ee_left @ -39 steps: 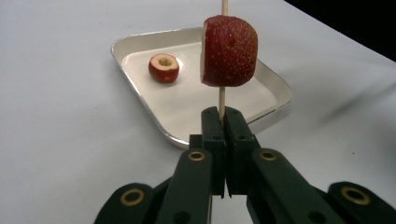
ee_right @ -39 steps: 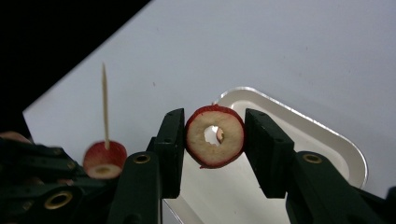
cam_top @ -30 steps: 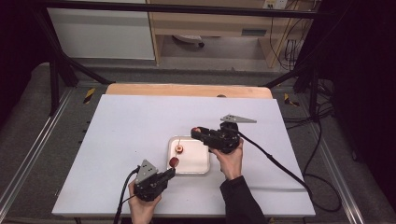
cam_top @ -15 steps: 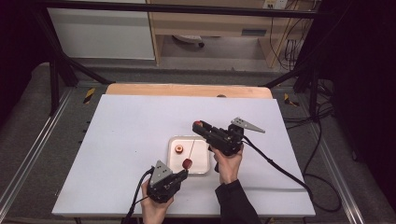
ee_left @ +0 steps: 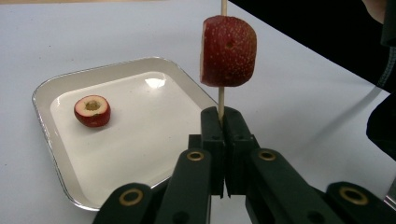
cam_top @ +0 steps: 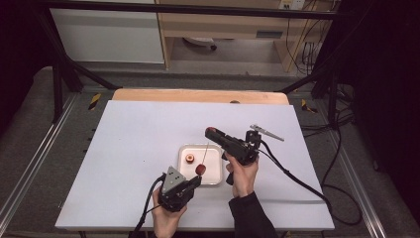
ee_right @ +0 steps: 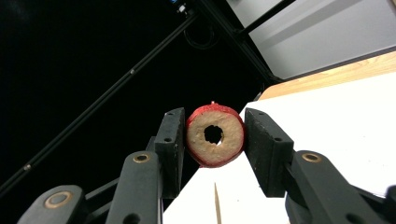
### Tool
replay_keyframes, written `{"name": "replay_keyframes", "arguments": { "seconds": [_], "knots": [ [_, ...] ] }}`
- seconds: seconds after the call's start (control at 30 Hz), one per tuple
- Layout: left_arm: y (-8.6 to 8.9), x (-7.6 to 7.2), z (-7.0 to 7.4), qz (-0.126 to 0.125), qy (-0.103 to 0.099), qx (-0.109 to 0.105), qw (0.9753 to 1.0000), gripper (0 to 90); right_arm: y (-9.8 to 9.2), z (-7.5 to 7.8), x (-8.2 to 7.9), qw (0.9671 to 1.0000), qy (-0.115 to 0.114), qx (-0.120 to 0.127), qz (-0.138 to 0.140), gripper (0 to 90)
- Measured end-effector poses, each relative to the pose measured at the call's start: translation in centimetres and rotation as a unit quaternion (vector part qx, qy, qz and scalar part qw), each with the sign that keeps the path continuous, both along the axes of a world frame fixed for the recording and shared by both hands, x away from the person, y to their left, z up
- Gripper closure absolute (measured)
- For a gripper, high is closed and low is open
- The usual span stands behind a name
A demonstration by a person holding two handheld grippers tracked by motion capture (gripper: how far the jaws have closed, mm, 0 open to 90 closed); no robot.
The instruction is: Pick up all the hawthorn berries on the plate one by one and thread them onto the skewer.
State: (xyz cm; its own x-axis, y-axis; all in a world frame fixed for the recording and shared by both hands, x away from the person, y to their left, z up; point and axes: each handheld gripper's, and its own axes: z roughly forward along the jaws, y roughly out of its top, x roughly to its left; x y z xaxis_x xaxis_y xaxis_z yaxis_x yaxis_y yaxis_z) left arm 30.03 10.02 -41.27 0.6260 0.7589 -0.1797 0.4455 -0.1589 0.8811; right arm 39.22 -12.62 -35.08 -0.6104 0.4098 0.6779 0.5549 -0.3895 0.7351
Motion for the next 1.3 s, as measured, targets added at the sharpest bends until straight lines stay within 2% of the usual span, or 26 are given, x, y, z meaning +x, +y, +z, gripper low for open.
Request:
{"name": "replay_keyframes", "arguments": {
  "seconds": [0.23,0.63,1.07,1.2,1.3],
  "knots": [
    [-0.3,0.0,0.3,-0.001,-0.001,-0.008,1.0000,88.7,-0.1,0.1,-0.1,1.0000,-0.003,0.002,-0.002,60.1],
    [-0.4,0.1,0.4,-0.002,0.008,-0.012,0.9999,88.7,0.1,-0.4,-0.2,0.9982,-0.044,-0.041,-0.006,60.2],
    [-0.3,0.2,0.4,-0.002,0.013,-0.012,0.9999,88.7,0.1,-0.6,-0.2,0.9971,-0.054,-0.055,-0.002,60.2],
    [-0.3,0.4,0.3,-0.004,0.025,-0.016,0.9996,88.7,0.3,-0.9,-0.2,0.9961,-0.060,-0.065,0.004,60.1],
    [-0.5,0.4,0.1,-0.010,0.044,-0.027,0.9986,88.7,0.3,-1.0,-0.3,0.9934,-0.076,-0.085,0.011,60.1]
  ]
}}
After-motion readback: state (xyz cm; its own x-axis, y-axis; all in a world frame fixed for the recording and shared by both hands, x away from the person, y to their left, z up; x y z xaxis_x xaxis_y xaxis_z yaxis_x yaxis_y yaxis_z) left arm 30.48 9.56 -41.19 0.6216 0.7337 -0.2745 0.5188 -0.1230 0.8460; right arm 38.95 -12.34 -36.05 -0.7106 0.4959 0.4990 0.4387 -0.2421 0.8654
